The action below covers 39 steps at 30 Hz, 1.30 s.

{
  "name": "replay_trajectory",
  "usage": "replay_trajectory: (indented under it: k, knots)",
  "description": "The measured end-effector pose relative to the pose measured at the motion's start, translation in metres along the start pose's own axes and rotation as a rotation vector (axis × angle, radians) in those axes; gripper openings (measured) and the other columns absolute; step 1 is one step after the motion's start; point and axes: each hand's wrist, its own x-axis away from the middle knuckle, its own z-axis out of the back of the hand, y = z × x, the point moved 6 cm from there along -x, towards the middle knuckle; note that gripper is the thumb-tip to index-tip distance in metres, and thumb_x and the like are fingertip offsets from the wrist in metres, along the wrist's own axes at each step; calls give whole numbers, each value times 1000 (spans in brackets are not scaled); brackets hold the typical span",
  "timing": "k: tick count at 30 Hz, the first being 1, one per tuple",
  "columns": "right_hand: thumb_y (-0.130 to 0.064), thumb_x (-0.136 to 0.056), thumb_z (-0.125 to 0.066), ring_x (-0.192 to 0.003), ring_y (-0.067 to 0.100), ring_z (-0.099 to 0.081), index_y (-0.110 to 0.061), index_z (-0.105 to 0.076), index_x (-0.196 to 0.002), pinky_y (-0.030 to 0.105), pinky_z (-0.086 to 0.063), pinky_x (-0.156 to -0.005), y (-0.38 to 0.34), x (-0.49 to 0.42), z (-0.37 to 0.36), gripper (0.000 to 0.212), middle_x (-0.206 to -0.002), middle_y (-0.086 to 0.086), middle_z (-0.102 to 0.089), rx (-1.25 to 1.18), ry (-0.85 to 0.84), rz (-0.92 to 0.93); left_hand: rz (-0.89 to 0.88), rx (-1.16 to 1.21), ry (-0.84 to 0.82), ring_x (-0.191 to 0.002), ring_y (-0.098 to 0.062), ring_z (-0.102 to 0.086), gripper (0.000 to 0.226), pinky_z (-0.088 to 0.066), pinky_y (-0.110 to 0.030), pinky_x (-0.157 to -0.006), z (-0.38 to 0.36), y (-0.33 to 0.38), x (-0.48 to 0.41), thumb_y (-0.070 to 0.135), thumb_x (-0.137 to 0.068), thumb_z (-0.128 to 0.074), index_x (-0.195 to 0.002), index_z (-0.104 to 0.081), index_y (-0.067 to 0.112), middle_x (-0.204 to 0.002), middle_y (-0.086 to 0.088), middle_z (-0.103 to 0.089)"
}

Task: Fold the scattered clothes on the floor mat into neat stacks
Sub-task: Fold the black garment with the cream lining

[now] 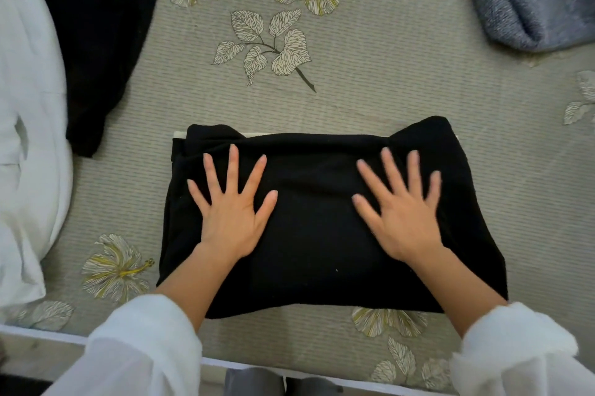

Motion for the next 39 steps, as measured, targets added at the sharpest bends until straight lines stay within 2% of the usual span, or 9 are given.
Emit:
replay_trajectory:
  k: [4, 9, 14, 19, 21, 24, 27, 32, 39]
  knots:
    - [-70, -88, -11, -141, 26, 31, -59, 20, -135, 58, 16, -110, 30, -15, -17, 58, -157, -8, 24, -86, -136, -196, 22, 37, -4, -134, -25, 41, 63, 20, -61, -102, -8, 0, -4, 70, -88, -14, -141, 16, 54, -150, 12, 36]
    - [-53, -98, -24, -146, 19, 14, -52, -4, -146, 52, 8, -114, 36, -5, 4, 53, -161, -6, 3, -209, 16, -140, 8, 102, 32, -138, -18, 36, 60, 15, -58, -109, 2, -6, 2, 66, -90, -15, -143, 11, 53, -155, 10, 28]
    - [-42, -92, -52, -147, 24, -5, -39, -11, -150, 55, -10, -116, 85, 44, -3, 71, -161, 1, -5, -444, 67, -447, 443, 232, 94, -144, -38, 6, 79, -9, -70, -106, 13, -56, 32, 54, -91, -47, -149, 6, 41, -159, -10, 11]
    - [-31, -79, -75, -136, 30, -36, -26, -11, -151, 49, -31, -111, 92, 66, -4, 96, -150, 9, -35, -768, 124, -633, 622, 536, 32, -139, -42, -15, 98, -17, -52, -112, 18, -83, 49, 46, -82, -67, -152, 0, 29, -154, -21, -14]
    - [-23, -74, -79, -123, 34, -50, -15, -22, -148, 48, -44, -101, 98, 70, 0, 94, -137, 14, -50, -933, 125, -847, 640, 679, 24, -130, -39, -37, 87, -32, -46, -104, 24, -87, 54, 35, -82, -70, -150, -17, 20, -146, -19, -34]
    - [-15, -71, -76, -79, 32, -66, -2, -62, -114, 36, -54, -66, 101, 73, 9, 47, -89, 15, -69, -1110, -55, -960, 705, 954, -105, -96, -27, -60, 44, -48, -38, -78, 32, -90, 68, 29, -80, -66, -121, -55, 13, -112, -12, -64]
    - [-14, -72, -73, -79, 34, -68, -6, -66, -96, 43, -57, -74, 94, 85, 29, 26, -85, 18, -70, -1083, -165, -877, 639, 978, -156, -87, -25, -64, 24, -50, -36, -69, 48, -85, 80, 27, -80, -67, -102, -63, 16, -93, -7, -69]
    - [-10, -76, -72, -77, 25, -64, -11, -68, -93, 32, -51, -70, 64, 132, 58, 17, -81, 8, -68, -948, 26, -702, 407, 918, -91, -88, -20, -64, 31, -53, -38, -79, 82, -50, 99, 19, -82, -70, -111, -60, 23, -96, 1, -67]
    - [-11, -79, -72, -76, 24, -65, -14, -68, -83, 38, -54, -76, 58, 241, 54, 7, -79, 7, -69, -1113, 141, -855, 70, 735, -113, -85, -19, -62, 32, -47, -31, -72, 116, 22, 114, 10, -83, -66, -114, -61, 16, -96, 1, -64]
